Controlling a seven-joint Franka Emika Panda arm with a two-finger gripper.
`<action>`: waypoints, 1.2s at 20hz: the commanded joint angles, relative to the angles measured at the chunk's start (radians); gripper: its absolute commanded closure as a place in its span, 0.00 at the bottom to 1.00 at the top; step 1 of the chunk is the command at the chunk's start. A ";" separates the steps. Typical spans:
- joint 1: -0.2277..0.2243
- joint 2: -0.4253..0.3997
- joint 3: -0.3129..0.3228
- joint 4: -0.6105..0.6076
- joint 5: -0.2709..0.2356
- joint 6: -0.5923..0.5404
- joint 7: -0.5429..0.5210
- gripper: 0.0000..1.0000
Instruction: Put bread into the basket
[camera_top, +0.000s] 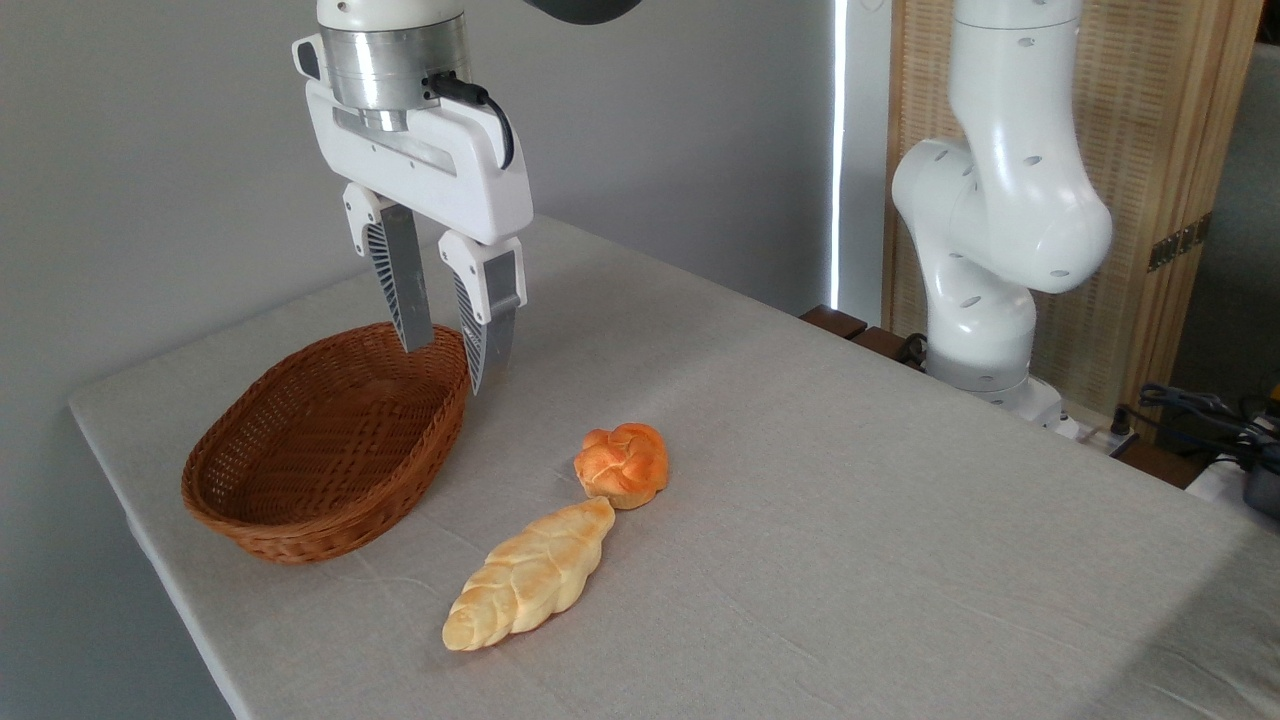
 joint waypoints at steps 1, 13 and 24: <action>0.001 -0.002 0.012 0.011 0.000 -0.039 0.018 0.00; 0.123 -0.003 -0.088 0.012 -0.005 -0.038 0.021 0.00; 0.276 -0.002 -0.239 0.011 -0.003 -0.039 0.020 0.00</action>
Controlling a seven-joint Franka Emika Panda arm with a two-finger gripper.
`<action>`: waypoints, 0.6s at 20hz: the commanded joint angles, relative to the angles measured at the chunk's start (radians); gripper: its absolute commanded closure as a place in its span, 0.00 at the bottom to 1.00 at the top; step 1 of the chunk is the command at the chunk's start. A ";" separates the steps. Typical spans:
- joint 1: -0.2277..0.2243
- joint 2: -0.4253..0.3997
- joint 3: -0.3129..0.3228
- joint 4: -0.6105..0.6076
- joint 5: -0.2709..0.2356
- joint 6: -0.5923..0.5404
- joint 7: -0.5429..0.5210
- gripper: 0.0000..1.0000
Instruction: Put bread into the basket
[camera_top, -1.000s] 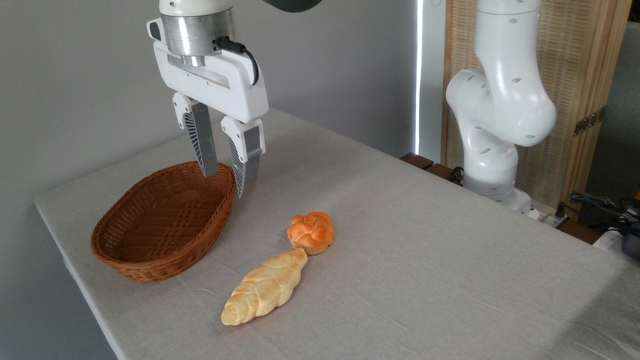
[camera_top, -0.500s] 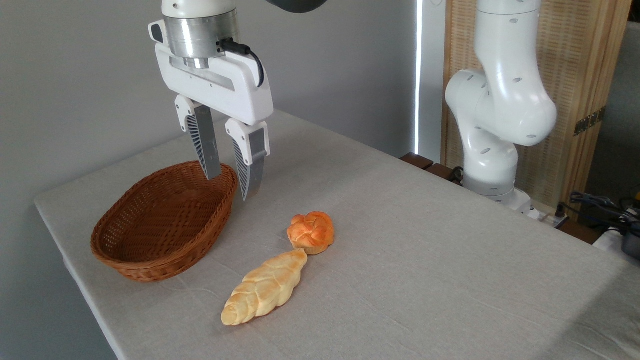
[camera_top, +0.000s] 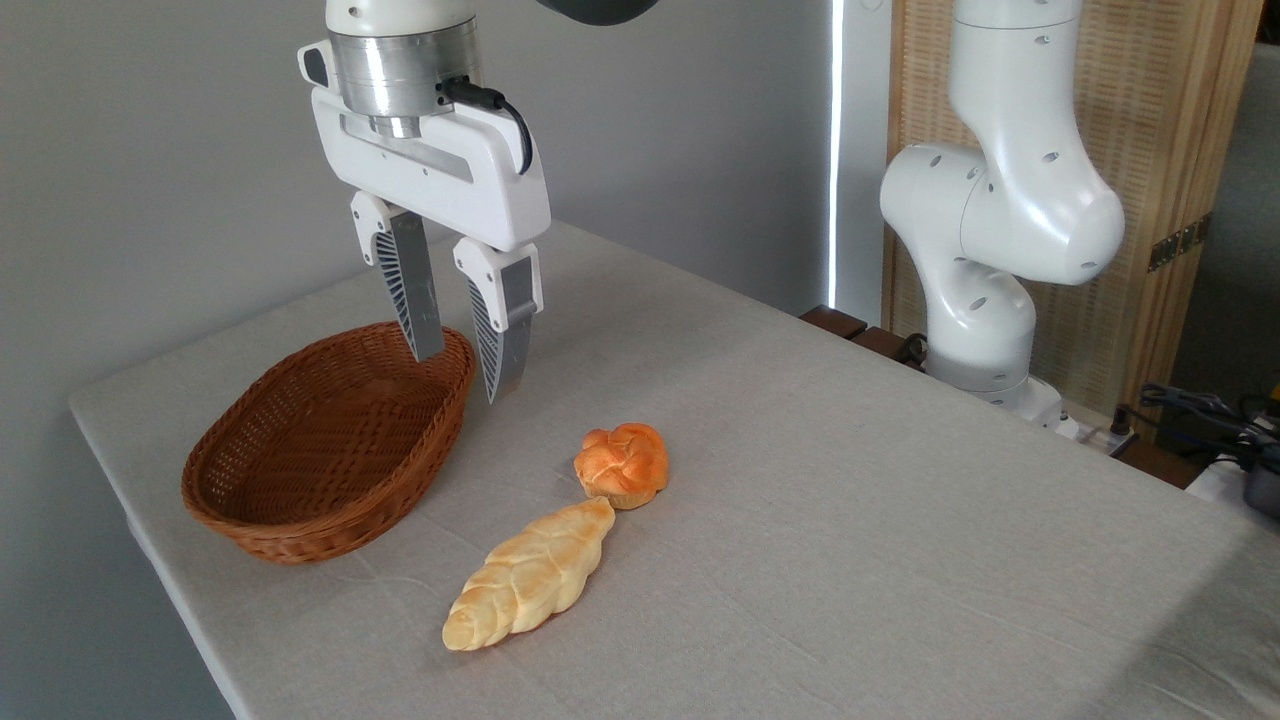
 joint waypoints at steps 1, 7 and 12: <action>0.016 0.000 -0.011 0.009 -0.003 -0.026 0.019 0.00; 0.013 -0.019 -0.018 -0.025 -0.003 -0.048 0.029 0.00; 0.012 -0.019 -0.021 -0.026 -0.005 -0.059 0.029 0.00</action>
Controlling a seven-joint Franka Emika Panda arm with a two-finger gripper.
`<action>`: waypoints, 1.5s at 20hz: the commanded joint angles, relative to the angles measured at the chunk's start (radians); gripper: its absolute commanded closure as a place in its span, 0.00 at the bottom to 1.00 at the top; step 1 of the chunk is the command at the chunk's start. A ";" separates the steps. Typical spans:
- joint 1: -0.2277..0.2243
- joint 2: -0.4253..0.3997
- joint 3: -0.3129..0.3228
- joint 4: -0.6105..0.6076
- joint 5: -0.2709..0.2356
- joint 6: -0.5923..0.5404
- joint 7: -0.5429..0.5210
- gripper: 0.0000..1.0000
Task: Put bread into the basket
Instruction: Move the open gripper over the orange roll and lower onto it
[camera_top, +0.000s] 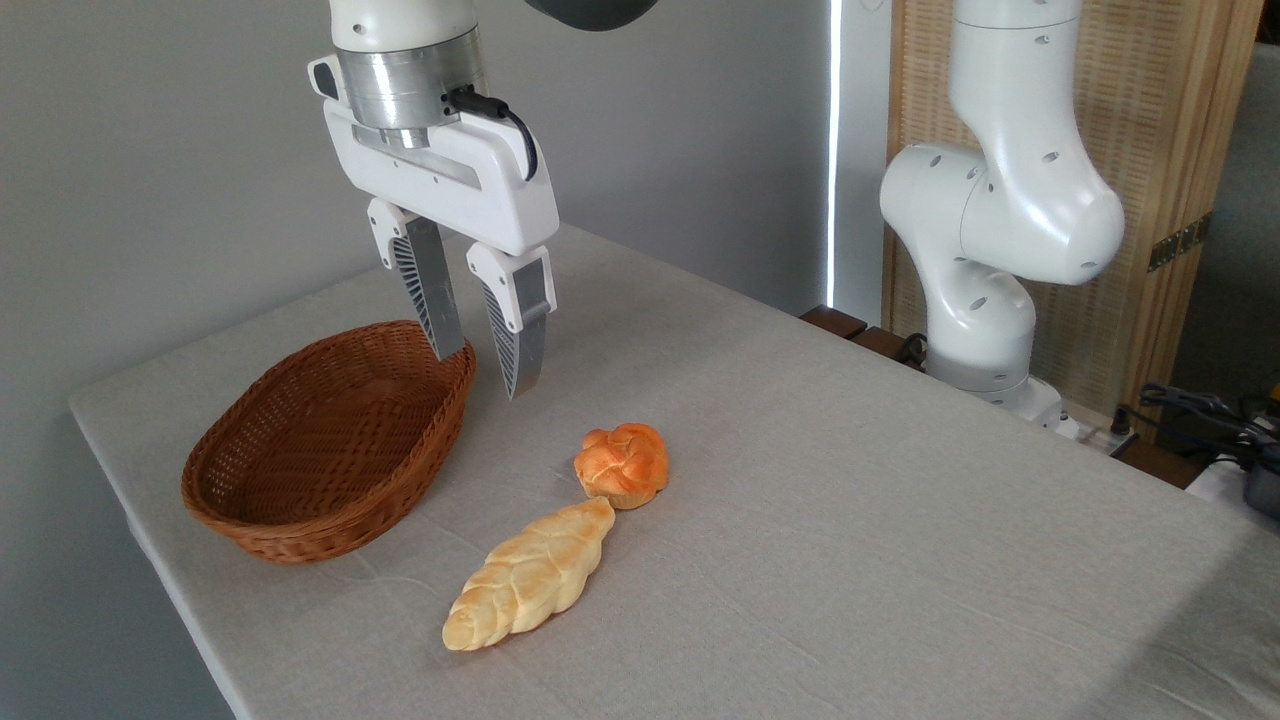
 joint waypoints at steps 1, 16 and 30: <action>0.008 -0.018 -0.010 -0.022 -0.008 0.000 0.027 0.00; -0.006 -0.173 -0.065 -0.427 0.046 0.145 0.064 0.00; -0.010 -0.123 -0.074 -0.542 0.067 0.266 0.073 0.00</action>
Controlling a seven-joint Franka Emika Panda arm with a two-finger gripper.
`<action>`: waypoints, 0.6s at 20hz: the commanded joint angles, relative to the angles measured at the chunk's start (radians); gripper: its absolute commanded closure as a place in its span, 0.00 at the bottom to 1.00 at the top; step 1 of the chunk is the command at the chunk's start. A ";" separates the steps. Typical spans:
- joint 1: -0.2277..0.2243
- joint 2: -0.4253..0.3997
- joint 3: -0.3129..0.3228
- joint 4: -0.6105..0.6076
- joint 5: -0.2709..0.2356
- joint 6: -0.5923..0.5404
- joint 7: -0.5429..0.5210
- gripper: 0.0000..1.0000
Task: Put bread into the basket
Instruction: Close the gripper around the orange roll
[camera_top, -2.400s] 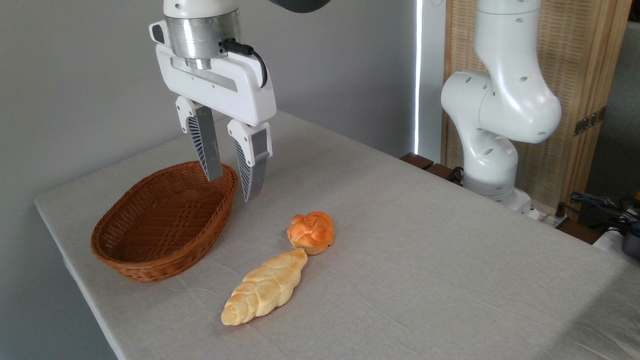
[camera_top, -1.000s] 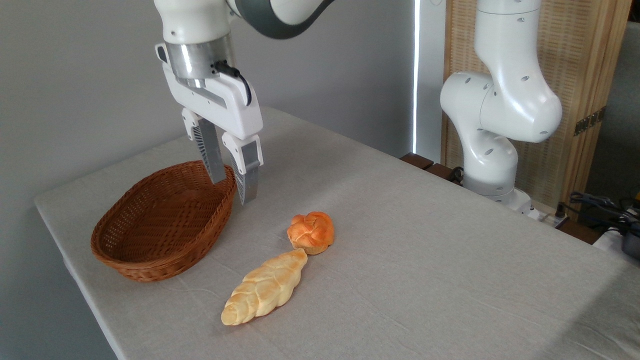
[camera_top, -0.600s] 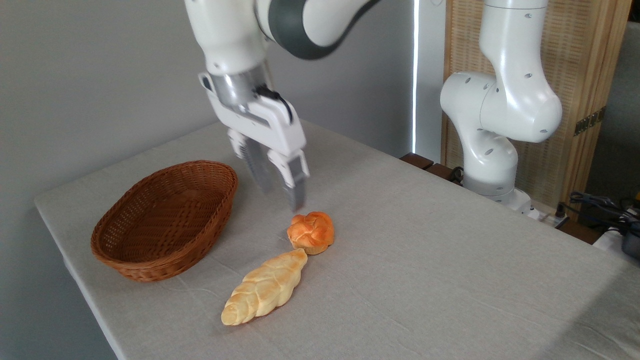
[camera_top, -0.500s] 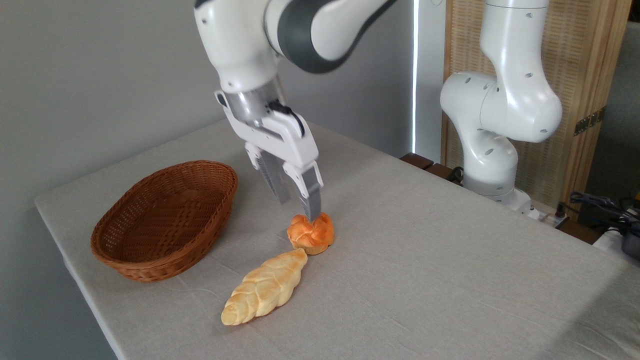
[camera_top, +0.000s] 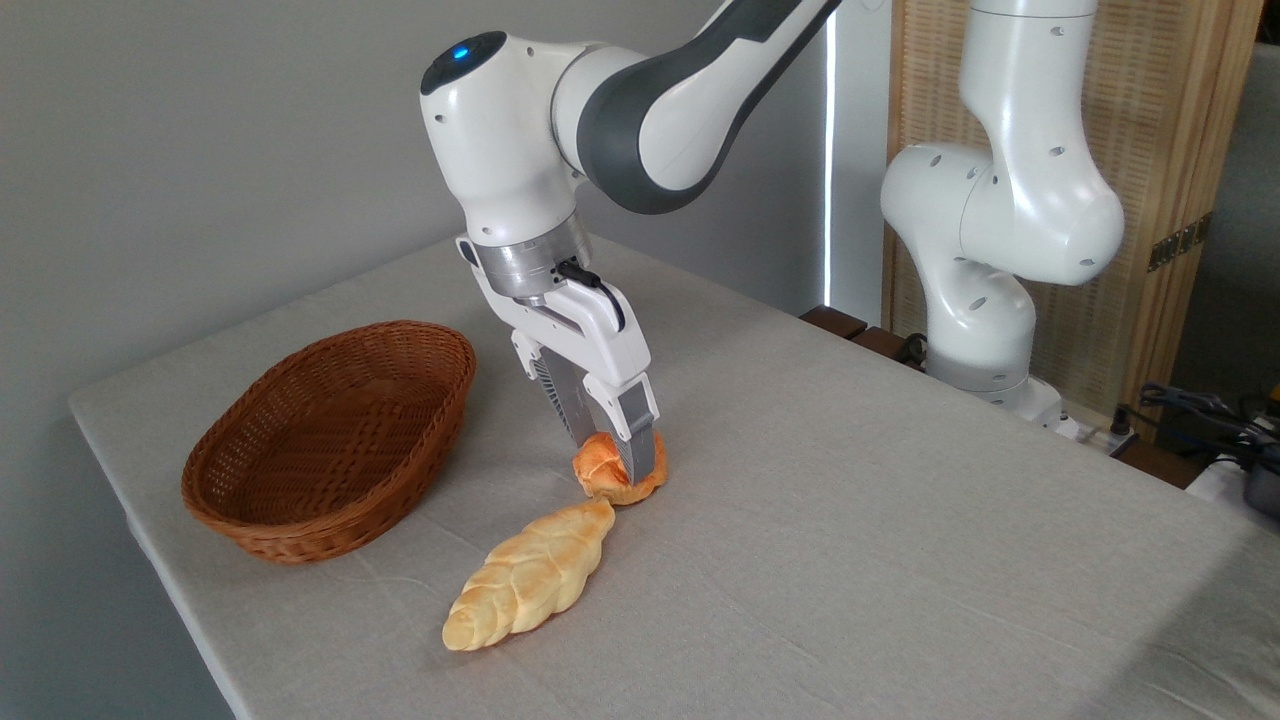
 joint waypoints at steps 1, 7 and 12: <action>-0.001 0.008 0.003 -0.018 0.015 0.015 0.020 0.00; -0.001 0.016 0.003 -0.018 0.012 0.020 0.061 0.44; -0.001 0.015 0.003 -0.017 0.004 0.018 0.065 0.62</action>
